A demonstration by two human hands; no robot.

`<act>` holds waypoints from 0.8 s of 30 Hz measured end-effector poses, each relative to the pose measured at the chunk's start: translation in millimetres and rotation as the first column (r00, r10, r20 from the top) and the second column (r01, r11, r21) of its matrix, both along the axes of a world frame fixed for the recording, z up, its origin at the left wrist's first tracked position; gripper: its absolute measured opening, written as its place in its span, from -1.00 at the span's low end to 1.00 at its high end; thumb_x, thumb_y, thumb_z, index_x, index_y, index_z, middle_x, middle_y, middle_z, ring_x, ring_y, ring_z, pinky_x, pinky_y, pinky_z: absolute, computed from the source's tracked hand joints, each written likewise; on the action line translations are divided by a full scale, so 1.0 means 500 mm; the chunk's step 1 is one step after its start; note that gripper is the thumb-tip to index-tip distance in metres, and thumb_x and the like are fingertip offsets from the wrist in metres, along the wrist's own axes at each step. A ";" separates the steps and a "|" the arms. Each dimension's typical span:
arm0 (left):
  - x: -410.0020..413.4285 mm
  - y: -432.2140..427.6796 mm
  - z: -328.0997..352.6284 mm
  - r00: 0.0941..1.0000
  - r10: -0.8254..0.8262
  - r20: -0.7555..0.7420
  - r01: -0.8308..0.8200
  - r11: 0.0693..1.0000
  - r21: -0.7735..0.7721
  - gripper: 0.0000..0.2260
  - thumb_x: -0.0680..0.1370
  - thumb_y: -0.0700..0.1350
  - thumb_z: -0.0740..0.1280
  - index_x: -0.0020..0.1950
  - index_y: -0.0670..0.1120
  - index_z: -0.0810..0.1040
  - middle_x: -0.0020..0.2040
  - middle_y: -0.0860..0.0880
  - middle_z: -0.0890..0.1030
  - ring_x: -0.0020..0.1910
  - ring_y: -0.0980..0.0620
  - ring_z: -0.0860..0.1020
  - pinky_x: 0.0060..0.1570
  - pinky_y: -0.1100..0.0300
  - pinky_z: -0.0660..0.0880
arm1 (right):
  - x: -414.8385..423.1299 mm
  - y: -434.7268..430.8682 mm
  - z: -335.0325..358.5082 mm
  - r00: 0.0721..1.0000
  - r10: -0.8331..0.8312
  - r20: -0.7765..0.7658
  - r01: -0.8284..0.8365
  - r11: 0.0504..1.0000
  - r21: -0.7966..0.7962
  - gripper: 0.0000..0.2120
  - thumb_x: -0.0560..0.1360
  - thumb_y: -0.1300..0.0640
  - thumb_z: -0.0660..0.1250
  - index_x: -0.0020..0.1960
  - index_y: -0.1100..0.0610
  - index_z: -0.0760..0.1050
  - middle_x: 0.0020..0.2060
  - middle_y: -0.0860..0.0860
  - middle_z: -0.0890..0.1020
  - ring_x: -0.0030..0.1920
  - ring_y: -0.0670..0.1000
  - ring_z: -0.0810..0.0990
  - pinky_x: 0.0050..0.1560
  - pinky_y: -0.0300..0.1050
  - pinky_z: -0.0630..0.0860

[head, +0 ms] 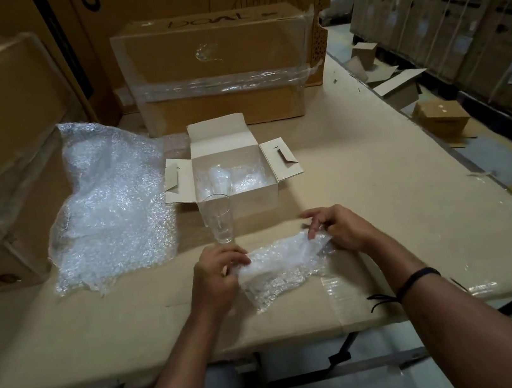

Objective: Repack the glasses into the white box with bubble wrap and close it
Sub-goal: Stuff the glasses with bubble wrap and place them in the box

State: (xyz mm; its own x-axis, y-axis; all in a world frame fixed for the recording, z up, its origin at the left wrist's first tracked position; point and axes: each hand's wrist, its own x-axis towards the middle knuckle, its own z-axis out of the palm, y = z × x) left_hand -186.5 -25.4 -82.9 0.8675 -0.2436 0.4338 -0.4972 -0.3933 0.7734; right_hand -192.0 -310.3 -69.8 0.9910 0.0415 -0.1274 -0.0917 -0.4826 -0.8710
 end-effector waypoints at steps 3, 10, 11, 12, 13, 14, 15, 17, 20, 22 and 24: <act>-0.007 0.001 -0.011 0.974 -0.216 0.069 0.191 0.944 0.268 -0.79 0.23 -0.18 0.28 -0.29 0.05 0.66 -0.15 0.17 0.61 -0.06 0.12 0.49 -0.01 0.05 0.42 | -0.004 -0.021 0.006 0.998 -0.036 -0.045 0.034 0.998 -0.043 -0.43 0.35 0.59 0.02 -0.20 0.07 0.67 0.30 0.01 0.50 0.30 -0.03 0.50 0.32 -0.15 0.39; -0.012 0.013 -0.023 0.942 -0.333 -0.040 0.314 0.833 0.455 -0.76 0.29 0.04 0.24 -0.18 0.16 0.67 -0.04 0.24 0.58 0.04 0.15 0.43 0.06 0.06 0.26 | -0.008 0.064 0.069 0.973 0.170 0.154 -0.075 0.871 -0.485 -0.67 0.44 0.31 0.28 0.09 0.02 0.63 0.19 -0.05 0.62 0.25 -0.02 0.53 0.27 -0.17 0.39; -0.011 0.014 -0.022 0.940 -0.338 -0.053 0.324 0.829 0.455 -0.75 0.30 0.05 0.23 -0.17 0.17 0.68 -0.03 0.24 0.58 0.05 0.14 0.42 0.06 0.07 0.24 | -0.006 0.086 0.068 0.954 0.266 0.137 -0.139 0.799 -0.585 -0.68 0.45 0.23 0.33 0.16 -0.01 0.61 0.21 -0.06 0.61 0.25 0.00 0.52 0.28 -0.09 0.39; -0.011 0.015 -0.023 0.939 -0.340 -0.061 0.330 0.832 0.446 -0.74 0.31 0.07 0.22 -0.16 0.17 0.68 -0.02 0.24 0.57 0.06 0.15 0.42 0.06 0.09 0.23 | -0.006 0.108 0.068 0.938 0.337 0.087 -0.193 0.712 -0.676 -0.65 0.45 0.18 0.36 0.22 -0.04 0.57 0.22 -0.06 0.61 0.25 0.02 0.50 0.26 -0.04 0.40; -0.013 0.016 -0.022 0.939 -0.335 -0.071 0.332 0.840 0.430 -0.74 0.32 0.08 0.22 -0.15 0.17 0.68 -0.02 0.25 0.57 0.06 0.15 0.42 0.07 0.10 0.22 | -0.005 0.125 0.065 0.930 0.368 0.016 -0.237 0.631 -0.739 -0.61 0.45 0.16 0.37 0.25 -0.07 0.54 0.21 -0.07 0.61 0.24 0.03 0.50 0.23 -0.04 0.41; -0.015 0.018 -0.022 0.942 -0.326 -0.076 0.327 0.853 0.406 -0.75 0.33 0.10 0.23 -0.15 0.17 0.68 -0.01 0.25 0.57 0.06 0.16 0.43 0.09 0.12 0.22 | -0.004 0.137 0.061 0.931 0.363 -0.048 -0.266 0.581 -0.769 -0.58 0.43 0.19 0.36 0.26 -0.09 0.53 0.19 -0.07 0.61 0.21 0.04 0.51 0.19 -0.06 0.43; -0.016 0.021 -0.021 0.947 -0.311 -0.078 0.316 0.866 0.389 -0.77 0.33 0.13 0.26 -0.15 0.17 0.68 0.00 0.25 0.57 0.07 0.18 0.44 0.10 0.12 0.22 | -0.002 0.144 0.056 0.938 0.334 -0.090 -0.277 0.570 -0.773 -0.57 0.42 0.22 0.35 0.24 -0.09 0.53 0.16 -0.06 0.62 0.17 0.05 0.54 0.13 -0.09 0.46; -0.017 0.029 -0.023 0.957 -0.282 -0.071 0.287 0.883 0.370 -0.80 0.33 0.17 0.31 -0.15 0.18 0.67 0.00 0.26 0.57 0.08 0.21 0.45 0.11 0.09 0.24 | 0.002 0.154 0.051 0.957 0.257 -0.133 -0.265 0.598 -0.756 -0.64 0.41 0.24 0.33 0.14 -0.08 0.57 0.09 -0.03 0.63 0.08 0.05 0.58 -0.03 -0.14 0.49; -0.011 0.042 -0.035 0.971 -0.224 -0.088 0.240 0.926 0.292 -0.81 0.35 0.14 0.36 -0.11 0.15 0.67 -0.02 0.26 0.58 0.05 0.22 0.48 0.12 0.03 0.35 | 0.011 0.156 0.054 0.983 0.154 -0.096 -0.172 0.622 -0.764 -0.73 0.42 0.26 0.29 0.02 -0.03 0.59 0.01 0.00 0.63 0.00 0.08 0.60 -0.18 -0.19 0.40; -0.005 0.049 -0.037 0.987 -0.087 -0.134 0.108 0.981 0.163 -0.84 0.36 0.02 0.38 -0.09 0.10 0.68 -0.05 0.23 0.60 0.02 0.15 0.53 0.06 0.02 0.48 | 0.020 0.144 0.050 1.000 0.006 0.030 0.016 0.738 -0.675 -0.76 0.40 0.27 0.27 -0.08 0.00 0.61 -0.11 0.06 0.65 -0.09 0.12 0.61 -0.20 -0.16 0.43; 0.006 0.051 -0.031 0.980 0.077 -0.183 -0.060 0.993 0.098 -0.80 0.39 -0.15 0.39 -0.02 0.03 0.67 -0.07 0.14 0.61 -0.02 0.05 0.55 -0.01 0.09 0.54 | 0.026 0.130 0.047 0.961 -0.267 0.069 0.276 0.920 -0.278 -0.81 0.36 0.36 0.31 -0.25 0.09 0.58 -0.29 0.11 0.62 -0.29 0.10 0.59 -0.23 -0.04 0.54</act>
